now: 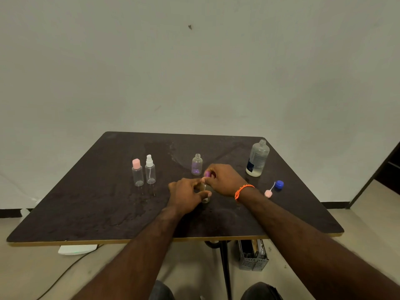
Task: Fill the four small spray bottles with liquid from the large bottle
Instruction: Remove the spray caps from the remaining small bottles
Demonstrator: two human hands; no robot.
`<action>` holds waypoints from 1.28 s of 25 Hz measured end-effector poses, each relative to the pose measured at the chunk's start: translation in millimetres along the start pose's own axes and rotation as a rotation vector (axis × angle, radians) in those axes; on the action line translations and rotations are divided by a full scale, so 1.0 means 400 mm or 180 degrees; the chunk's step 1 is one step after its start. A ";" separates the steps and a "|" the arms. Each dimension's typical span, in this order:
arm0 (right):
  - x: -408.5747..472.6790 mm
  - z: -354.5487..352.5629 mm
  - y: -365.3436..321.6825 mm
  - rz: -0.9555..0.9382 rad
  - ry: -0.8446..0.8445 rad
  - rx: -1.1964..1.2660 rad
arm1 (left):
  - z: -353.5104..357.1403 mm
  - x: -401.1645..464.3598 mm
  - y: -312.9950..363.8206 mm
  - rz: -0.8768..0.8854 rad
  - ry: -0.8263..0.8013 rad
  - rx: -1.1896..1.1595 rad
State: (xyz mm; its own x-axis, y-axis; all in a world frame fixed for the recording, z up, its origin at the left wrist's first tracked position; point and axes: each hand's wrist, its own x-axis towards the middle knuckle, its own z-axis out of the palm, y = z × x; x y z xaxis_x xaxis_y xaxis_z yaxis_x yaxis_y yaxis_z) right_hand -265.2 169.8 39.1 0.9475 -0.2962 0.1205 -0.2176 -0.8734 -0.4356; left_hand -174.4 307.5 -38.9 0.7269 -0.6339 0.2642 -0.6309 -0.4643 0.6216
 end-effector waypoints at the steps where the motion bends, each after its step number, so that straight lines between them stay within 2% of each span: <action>1: -0.002 -0.006 -0.003 -0.0099 -0.0100 0.0130 | -0.001 0.000 0.002 -0.0010 -0.0023 -0.0011; 4: -0.017 -0.021 -0.006 -0.0226 -0.0124 0.0494 | 0.004 0.000 -0.001 -0.0053 -0.0041 -0.0061; 7: -0.017 -0.006 -0.002 0.0050 0.0051 0.0090 | 0.010 -0.001 -0.015 -0.0020 -0.0048 -0.0136; 9: -0.016 -0.001 -0.001 -0.0006 0.0065 -0.0021 | 0.010 0.002 -0.017 0.0000 -0.0114 -0.0133; 11: -0.019 -0.008 -0.004 -0.0219 0.0441 0.0229 | 0.007 0.003 -0.010 0.0000 -0.0047 -0.0039; 15: -0.038 -0.018 -0.007 -0.0292 0.1625 0.0836 | 0.001 -0.004 0.001 -0.0006 0.0095 0.0098; 21: -0.065 0.010 0.045 -0.0265 0.2543 0.1274 | -0.002 -0.007 0.004 0.0021 0.0087 0.0138; 23: -0.069 0.014 0.095 -0.0032 0.2495 0.0628 | -0.003 -0.008 0.003 0.0078 0.0108 0.0203; 27: -0.084 0.038 0.205 0.0996 0.1786 -0.1148 | -0.001 -0.005 -0.001 0.0125 0.0082 0.0159; 29: -0.092 0.038 0.235 0.1401 0.1458 -0.1608 | 0.003 -0.003 -0.006 0.0157 0.0099 0.0105; 32: -0.091 0.035 0.256 0.1669 0.1189 -0.1776 | 0.006 0.000 -0.012 0.0190 0.0111 0.0053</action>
State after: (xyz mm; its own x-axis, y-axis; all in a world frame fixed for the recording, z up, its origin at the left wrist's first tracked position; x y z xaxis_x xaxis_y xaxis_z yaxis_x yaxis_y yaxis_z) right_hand -318.9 96.5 -22.5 0.5738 -0.7381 0.3550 -0.7832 -0.6212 -0.0257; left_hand -171.9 308.0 -43.8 0.6967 -0.6389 0.3262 -0.6775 -0.4368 0.5917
